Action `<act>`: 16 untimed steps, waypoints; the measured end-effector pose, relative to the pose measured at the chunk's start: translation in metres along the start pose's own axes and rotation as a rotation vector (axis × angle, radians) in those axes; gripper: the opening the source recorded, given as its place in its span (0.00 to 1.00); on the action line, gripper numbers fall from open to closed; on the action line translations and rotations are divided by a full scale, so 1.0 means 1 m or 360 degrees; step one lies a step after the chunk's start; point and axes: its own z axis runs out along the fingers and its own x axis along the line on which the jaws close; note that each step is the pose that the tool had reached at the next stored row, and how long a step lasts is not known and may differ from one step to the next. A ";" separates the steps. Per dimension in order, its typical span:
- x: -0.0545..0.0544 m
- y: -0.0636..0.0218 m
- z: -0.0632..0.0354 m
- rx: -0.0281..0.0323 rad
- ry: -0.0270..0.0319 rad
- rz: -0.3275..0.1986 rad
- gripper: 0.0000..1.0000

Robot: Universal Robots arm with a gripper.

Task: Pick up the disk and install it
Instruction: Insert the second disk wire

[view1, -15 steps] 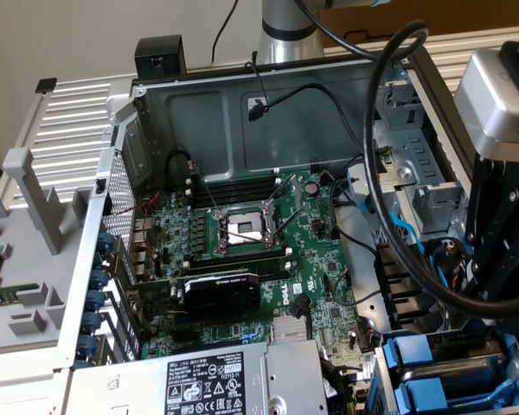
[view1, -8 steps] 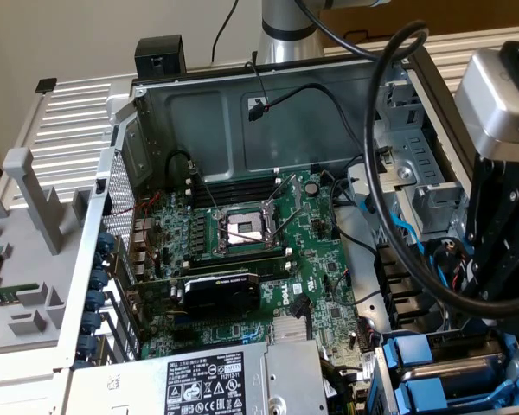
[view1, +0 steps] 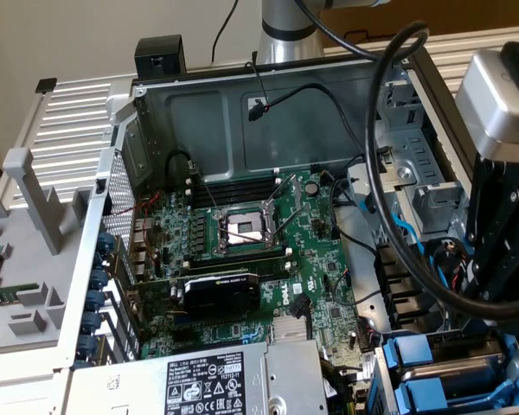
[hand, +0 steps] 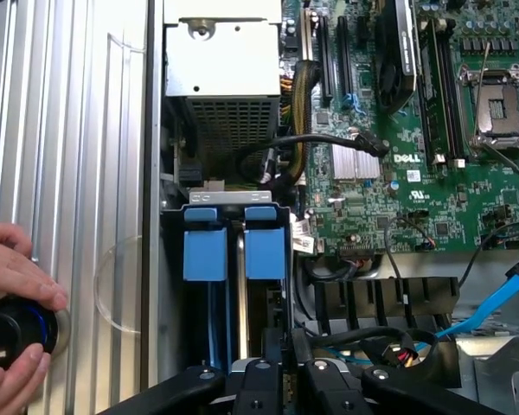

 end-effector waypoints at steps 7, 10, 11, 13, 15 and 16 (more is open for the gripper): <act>0.000 -0.0005 0.0017 -0.00001 0.00003 -0.0001 0.16; 0.000 -0.0009 0.0023 -0.00001 0.00004 -0.0002 0.16; 0.000 -0.0008 0.0024 -0.00001 0.00005 -0.0003 0.16; 0.000 -0.0009 0.0027 -0.00002 0.00003 -0.0004 0.16; 0.000 -0.0010 0.0029 -0.00003 0.00010 -0.0005 0.16; 0.000 -0.0010 0.0030 -0.00003 0.00014 -0.0006 0.16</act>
